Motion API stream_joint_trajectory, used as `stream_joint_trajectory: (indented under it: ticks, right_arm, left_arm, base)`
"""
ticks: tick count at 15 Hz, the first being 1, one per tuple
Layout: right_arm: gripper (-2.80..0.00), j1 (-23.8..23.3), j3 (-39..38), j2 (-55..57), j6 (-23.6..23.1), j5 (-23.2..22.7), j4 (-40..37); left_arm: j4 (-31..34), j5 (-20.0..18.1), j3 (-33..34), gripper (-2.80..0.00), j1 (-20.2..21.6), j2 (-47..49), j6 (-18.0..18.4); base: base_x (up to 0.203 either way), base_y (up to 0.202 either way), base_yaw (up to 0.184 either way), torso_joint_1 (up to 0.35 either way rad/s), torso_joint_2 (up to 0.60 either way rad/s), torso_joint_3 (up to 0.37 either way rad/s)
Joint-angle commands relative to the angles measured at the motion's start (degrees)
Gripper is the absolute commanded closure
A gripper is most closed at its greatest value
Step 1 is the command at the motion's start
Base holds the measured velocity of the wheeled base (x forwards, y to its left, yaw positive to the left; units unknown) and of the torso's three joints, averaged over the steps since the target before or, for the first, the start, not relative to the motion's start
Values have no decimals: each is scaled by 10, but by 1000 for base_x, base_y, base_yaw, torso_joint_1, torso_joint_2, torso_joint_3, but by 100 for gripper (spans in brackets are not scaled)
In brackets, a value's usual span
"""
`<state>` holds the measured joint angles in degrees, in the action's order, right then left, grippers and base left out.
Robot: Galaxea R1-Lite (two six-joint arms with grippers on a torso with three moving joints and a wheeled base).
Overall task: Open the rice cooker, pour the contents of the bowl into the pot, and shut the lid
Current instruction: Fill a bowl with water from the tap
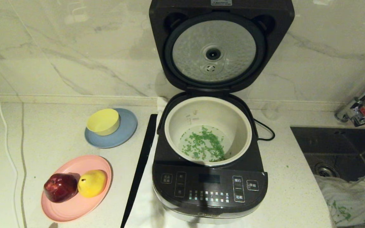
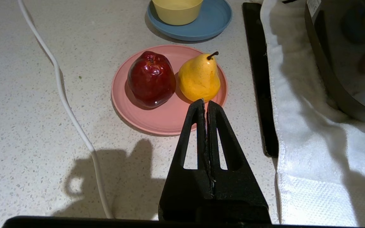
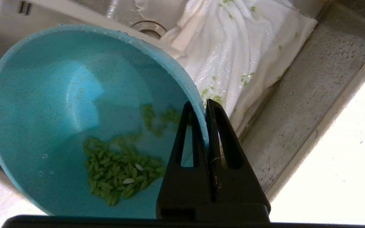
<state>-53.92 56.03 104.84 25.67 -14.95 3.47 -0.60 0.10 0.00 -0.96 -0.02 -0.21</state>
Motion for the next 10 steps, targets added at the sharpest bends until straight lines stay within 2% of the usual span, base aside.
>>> stream_joint_trajectory:
  ticks: [1,10]
  right_arm:
    - [0,-3,10,23,2,0,1]
    - [0,-15,60,96,4,2,1]
  left_arm:
    - [0,0,2,0,0,0,-1]
    - [0,0,2,0,0,0,-1]
  base:
    - [0,0,0,0,0,0]
    - [0,0,0,0,0,0]
